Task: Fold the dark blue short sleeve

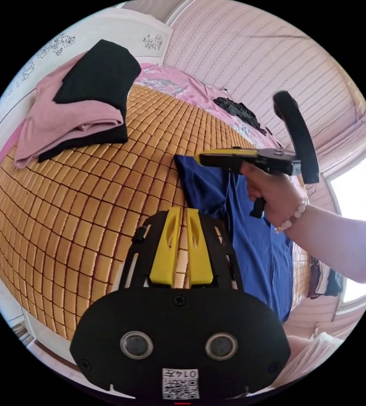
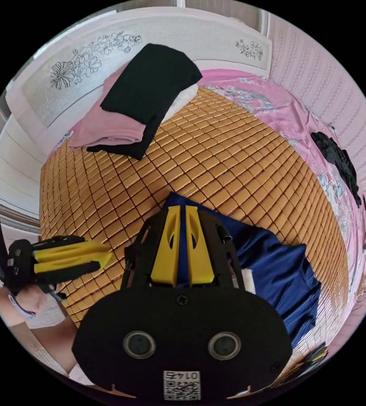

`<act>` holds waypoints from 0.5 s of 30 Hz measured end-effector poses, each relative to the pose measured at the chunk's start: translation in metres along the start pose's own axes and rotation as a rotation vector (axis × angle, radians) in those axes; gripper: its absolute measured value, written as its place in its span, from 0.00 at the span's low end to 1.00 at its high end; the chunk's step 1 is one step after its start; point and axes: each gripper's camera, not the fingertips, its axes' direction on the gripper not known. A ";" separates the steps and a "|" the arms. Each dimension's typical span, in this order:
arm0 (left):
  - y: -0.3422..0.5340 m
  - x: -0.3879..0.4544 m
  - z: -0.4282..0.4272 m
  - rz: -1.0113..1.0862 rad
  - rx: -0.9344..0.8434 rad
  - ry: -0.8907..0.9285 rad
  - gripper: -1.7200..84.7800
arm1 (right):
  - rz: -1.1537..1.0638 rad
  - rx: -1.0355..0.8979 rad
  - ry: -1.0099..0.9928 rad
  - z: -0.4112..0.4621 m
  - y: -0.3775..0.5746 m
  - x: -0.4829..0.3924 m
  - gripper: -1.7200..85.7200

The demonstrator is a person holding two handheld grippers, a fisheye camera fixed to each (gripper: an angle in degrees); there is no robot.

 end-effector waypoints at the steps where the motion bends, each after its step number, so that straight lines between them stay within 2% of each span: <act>1: 0.002 0.001 -0.009 0.013 0.009 0.003 0.02 | 0.022 0.043 0.006 -0.018 0.020 0.006 0.02; 5: 0.009 0.015 -0.028 0.078 -0.028 0.009 0.01 | 0.112 0.027 0.023 -0.057 0.092 0.027 0.02; 8: 0.007 0.042 -0.031 0.157 -0.070 0.008 0.01 | 0.255 -0.069 0.086 -0.080 0.159 0.054 0.03; 12: -0.004 0.091 -0.020 0.256 -0.096 0.046 0.01 | 0.538 -0.162 0.189 -0.114 0.251 0.109 0.04; 15: -0.020 0.146 0.002 0.351 -0.105 0.082 0.01 | 0.697 -0.132 0.231 -0.141 0.306 0.147 0.06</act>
